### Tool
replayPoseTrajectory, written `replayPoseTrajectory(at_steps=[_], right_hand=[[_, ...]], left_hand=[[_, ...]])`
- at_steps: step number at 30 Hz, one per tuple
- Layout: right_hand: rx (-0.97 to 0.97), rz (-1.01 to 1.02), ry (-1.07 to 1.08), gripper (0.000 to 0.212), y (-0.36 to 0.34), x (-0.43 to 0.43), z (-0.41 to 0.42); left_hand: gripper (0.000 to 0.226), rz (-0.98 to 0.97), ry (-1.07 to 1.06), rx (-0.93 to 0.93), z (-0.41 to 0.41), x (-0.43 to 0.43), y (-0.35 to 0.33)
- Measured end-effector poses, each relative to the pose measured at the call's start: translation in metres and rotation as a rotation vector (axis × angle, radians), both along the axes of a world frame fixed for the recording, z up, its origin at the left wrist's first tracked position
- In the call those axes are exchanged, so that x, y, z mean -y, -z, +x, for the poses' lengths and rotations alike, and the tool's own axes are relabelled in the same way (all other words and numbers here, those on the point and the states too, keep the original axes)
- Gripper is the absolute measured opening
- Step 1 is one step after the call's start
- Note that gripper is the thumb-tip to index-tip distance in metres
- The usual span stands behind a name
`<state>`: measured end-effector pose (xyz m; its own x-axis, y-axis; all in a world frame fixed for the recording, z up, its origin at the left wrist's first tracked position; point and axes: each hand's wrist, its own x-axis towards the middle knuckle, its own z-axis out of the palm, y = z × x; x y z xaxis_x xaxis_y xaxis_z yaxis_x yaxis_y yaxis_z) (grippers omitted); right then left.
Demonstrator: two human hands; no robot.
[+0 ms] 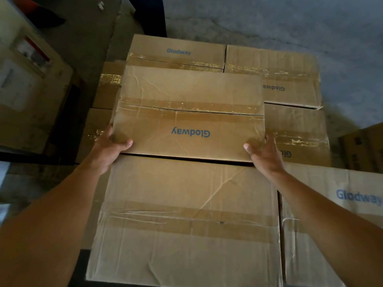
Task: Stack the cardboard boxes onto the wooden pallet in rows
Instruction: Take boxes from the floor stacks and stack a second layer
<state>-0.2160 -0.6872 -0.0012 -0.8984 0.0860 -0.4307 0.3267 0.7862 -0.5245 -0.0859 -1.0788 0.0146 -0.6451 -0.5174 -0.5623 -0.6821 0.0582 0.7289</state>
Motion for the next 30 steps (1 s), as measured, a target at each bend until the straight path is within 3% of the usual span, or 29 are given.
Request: replayPoseTrajectory(at_steps=[5, 10, 13, 16, 23, 30], right_hand=[[-0.009, 0.013, -0.001, 0.07, 0.001, 0.004, 0.0], [-0.046, 0.033, -0.063, 0.077, -0.016, 0.007, -0.001], [-0.196, 0.05, -0.153, 0.077, -0.041, -0.001, -0.001], [-0.295, 0.051, -0.173, 0.073, -0.07, -0.026, 0.001], [-0.396, 0.11, 0.013, 0.062, -0.128, -0.18, 0.038], [-0.478, 0.106, 0.297, 0.054, -0.17, -0.416, 0.142]], left_hand=[[0.066, -0.186, 0.025, 0.032, -0.003, -0.003, 0.007], [0.088, -0.473, 0.048, 0.094, -0.004, -0.013, 0.001], [0.071, -0.605, 0.047, -0.014, -0.004, -0.035, -0.01], [0.068, -0.678, 0.084, -0.044, -0.004, -0.068, -0.027], [0.059, -0.662, 0.197, -0.298, -0.022, -0.215, -0.094], [0.063, -0.636, 0.49, -0.432, -0.01, -0.464, -0.166]])
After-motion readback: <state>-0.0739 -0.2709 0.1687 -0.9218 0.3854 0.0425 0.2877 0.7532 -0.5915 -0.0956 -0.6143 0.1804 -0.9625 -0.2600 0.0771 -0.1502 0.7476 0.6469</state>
